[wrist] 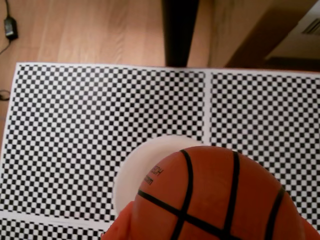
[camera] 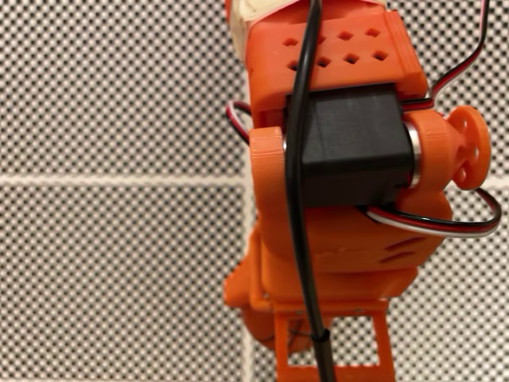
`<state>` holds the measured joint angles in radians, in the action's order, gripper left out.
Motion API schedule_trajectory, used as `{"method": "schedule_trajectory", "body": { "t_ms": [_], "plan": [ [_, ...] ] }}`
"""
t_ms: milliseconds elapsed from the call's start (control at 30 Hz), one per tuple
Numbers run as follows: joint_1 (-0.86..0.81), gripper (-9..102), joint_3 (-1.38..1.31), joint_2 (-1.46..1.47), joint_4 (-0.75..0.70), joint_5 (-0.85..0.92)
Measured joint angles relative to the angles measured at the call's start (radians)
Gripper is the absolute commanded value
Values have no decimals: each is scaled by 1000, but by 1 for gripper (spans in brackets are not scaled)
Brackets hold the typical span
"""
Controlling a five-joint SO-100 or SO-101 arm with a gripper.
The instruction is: Grasp basketball and place into cup.
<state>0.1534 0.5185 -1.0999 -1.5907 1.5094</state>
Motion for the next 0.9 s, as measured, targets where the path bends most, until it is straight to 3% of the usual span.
{"method": "schedule_trajectory", "body": {
  "t_ms": [267, 900],
  "plan": [
    [0, 42, -12, 0, 0, -18],
    [8, 37, -15, 0, -20, -26]
  ]
}}
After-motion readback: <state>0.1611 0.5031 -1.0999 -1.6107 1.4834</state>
